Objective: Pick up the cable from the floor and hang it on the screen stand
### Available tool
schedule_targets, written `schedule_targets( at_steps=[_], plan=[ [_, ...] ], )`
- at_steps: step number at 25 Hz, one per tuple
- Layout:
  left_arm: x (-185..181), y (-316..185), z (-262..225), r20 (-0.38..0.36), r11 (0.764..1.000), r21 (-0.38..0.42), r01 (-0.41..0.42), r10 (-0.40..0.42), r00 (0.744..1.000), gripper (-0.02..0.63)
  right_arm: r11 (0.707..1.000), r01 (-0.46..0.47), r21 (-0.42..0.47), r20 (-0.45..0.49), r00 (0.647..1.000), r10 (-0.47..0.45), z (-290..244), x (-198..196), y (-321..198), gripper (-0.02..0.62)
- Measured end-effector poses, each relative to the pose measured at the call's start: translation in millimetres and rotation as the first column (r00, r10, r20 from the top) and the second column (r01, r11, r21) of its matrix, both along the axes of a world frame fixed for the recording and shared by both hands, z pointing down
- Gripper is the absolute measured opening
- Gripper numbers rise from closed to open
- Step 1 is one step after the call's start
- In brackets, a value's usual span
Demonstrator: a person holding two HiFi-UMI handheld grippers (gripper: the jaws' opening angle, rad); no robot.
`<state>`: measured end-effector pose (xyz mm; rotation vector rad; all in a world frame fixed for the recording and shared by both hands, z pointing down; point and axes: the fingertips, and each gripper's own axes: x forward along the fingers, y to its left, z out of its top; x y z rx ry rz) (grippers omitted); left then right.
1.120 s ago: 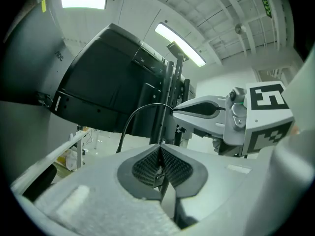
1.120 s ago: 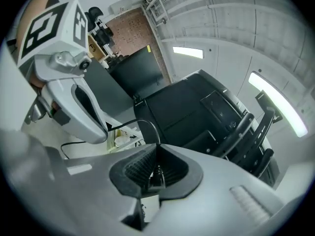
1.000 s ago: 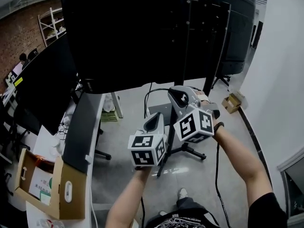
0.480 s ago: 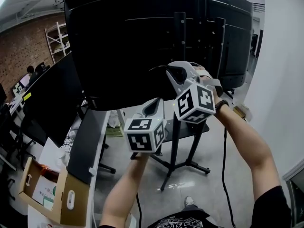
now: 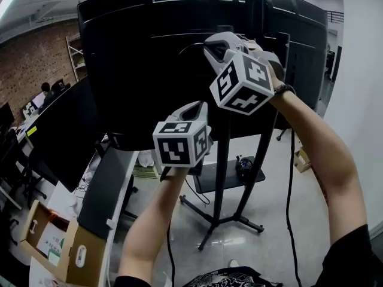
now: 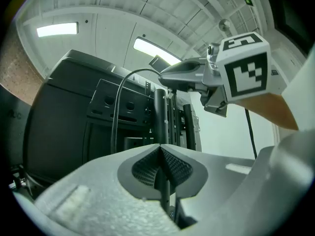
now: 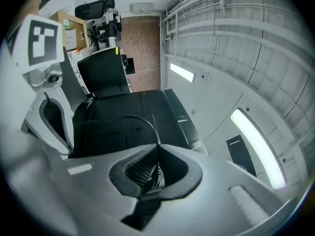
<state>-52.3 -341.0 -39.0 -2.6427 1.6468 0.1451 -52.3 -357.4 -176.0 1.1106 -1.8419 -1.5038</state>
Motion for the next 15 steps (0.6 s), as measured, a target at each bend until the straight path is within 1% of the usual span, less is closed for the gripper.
schedule_targets(
  at_steps=[4, 7, 15],
  plan=[
    [6.2, -22.4, -13.1, 0.036, 1.0, 0.007, 0.026, -0.026, 0.999, -0.002, 1.0, 0.019, 0.011, 0.005, 1.0, -0.019, -42.2, -2.7, -16.0, 0.023],
    [6.1, -38.2, -17.5, 0.038, 0.999, 0.0, 0.05, -0.05, 0.998, -0.002, 0.999, 0.038, 0.016, 0.021, 0.999, -0.039, -67.9, -2.8, -24.5, 0.023],
    [2.1, -77.3, -21.2, 0.077, 0.99, -0.009, 0.143, -0.142, 0.987, -0.002, 0.998, 0.04, 0.043, 0.063, 0.997, -0.043, -113.8, 14.7, -59.0, 0.023]
  ],
)
